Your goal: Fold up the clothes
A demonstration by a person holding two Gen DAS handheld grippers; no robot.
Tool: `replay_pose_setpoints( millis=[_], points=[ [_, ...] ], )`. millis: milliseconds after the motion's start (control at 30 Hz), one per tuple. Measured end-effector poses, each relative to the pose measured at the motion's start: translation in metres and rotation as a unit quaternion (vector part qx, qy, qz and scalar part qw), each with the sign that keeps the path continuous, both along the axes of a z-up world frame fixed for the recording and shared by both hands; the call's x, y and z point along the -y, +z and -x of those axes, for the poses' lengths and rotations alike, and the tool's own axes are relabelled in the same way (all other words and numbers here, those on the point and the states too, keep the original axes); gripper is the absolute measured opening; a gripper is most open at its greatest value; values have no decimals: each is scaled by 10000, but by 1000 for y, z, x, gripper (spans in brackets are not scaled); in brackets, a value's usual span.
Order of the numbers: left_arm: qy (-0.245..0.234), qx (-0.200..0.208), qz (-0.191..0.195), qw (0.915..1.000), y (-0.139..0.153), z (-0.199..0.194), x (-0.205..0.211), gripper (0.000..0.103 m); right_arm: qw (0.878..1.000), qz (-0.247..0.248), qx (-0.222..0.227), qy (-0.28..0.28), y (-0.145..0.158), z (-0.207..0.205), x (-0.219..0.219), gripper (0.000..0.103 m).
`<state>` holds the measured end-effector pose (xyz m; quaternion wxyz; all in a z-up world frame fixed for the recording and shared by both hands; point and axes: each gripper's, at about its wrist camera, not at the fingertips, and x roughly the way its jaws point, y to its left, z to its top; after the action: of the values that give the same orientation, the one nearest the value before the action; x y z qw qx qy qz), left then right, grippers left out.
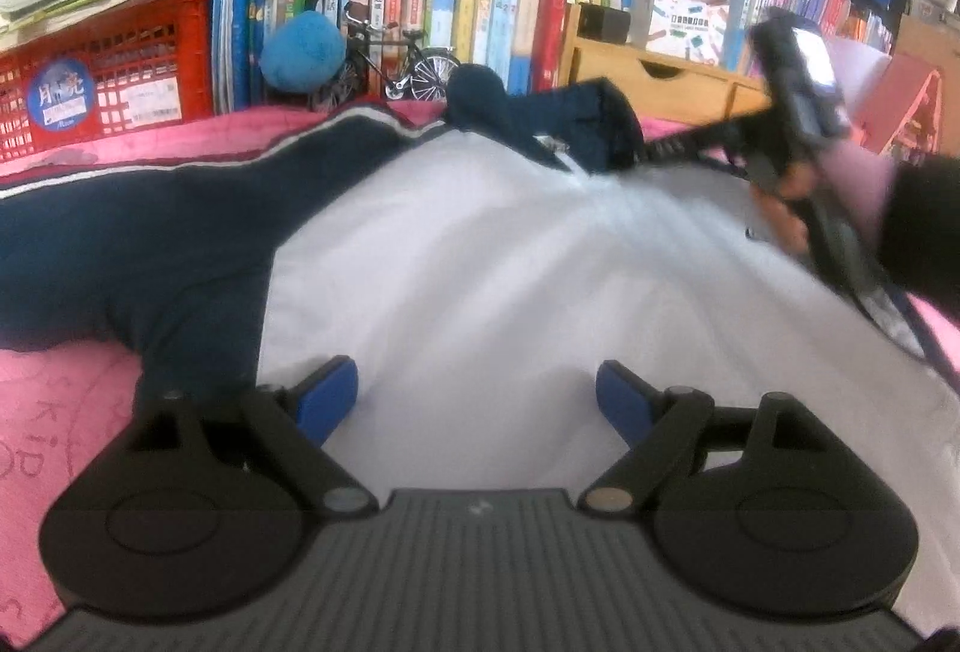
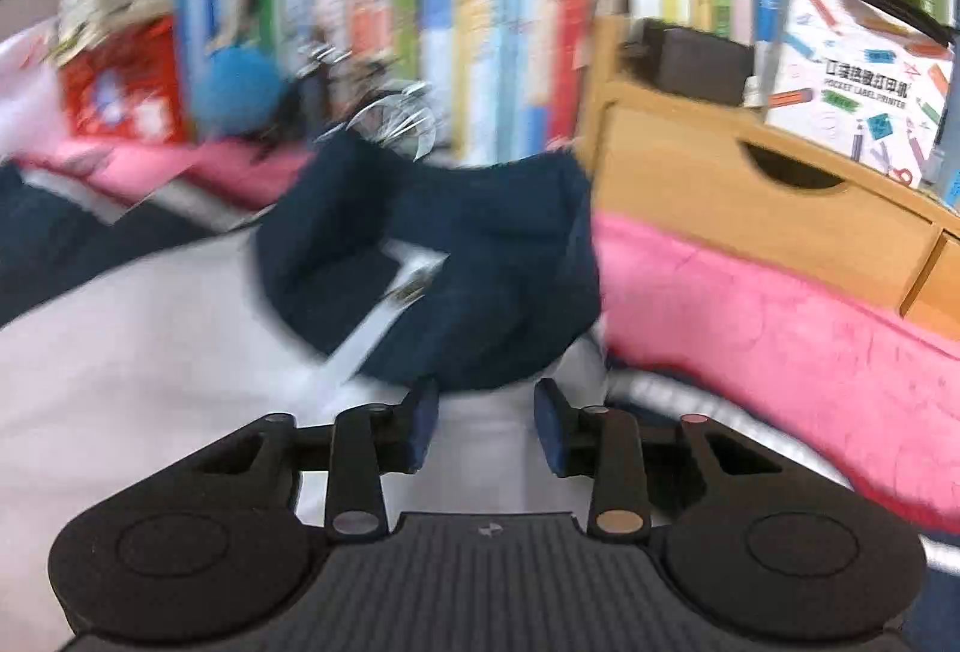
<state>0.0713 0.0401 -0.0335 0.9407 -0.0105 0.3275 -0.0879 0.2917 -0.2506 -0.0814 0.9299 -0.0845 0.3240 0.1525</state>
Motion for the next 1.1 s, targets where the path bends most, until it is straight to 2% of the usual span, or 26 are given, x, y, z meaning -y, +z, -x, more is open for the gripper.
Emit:
replay_pose_setpoints(
  millis=[33,67,100,133,167,233,300,400,433,533,567,600,667,733,767,867,1000,1100],
  points=[
    [4,-4,-55,10000,0,0,2,87,9993,129,132,-327,-1,-12,2,46],
    [8,-7,-103,9999,0,-1,3,87,9964,300,217,-762,-1,-22,1,66],
    [16,-8,-129,9999,0,-1,4,87,9935,377,308,-1024,3,-24,-3,65],
    [25,-9,-139,9999,0,-1,4,87,9914,397,412,-1176,8,-22,-9,60],
    [36,-5,-134,9999,0,0,3,87,9908,420,547,-1167,13,-16,-16,59],
    [135,37,90,9999,2,0,-4,86,9936,403,805,-689,22,9,-32,59],
    [469,122,638,9968,10,2,-29,79,9944,412,963,-125,30,39,-49,61],
    [1089,317,1411,9835,23,8,-86,80,9911,432,1109,600,39,84,-70,74],
    [1352,424,1377,9803,26,7,-105,81,9905,316,1050,835,40,95,-76,76],
    [2408,720,632,9658,34,-2,-166,82,9875,-24,793,1365,39,127,-91,77],
    [2672,766,446,9596,35,-7,-187,80,9864,-96,736,1469,37,133,-96,77],
    [2830,753,354,9555,35,-13,-207,70,9851,-169,682,1568,35,139,-101,77],
    [2900,639,343,9543,33,-25,-236,56,9844,-317,481,1660,28,143,-105,77],
    [2747,459,293,9600,24,-41,-250,54,9835,-465,261,1730,22,146,-107,77],
    [2686,350,188,9624,19,-49,-256,49,9834,-492,158,1740,18,147,-110,77],
    [2691,-23,-188,9629,-1,-71,-271,44,9851,-357,-39,1681,9,147,-116,77],
    [2703,-46,-422,9618,-6,-76,-287,47,9856,-309,-103,1661,7,147,-119,82],
    [2921,-70,-538,9549,-7,-77,-298,51,9875,-208,-78,1562,5,148,-117,86]
  ],
)
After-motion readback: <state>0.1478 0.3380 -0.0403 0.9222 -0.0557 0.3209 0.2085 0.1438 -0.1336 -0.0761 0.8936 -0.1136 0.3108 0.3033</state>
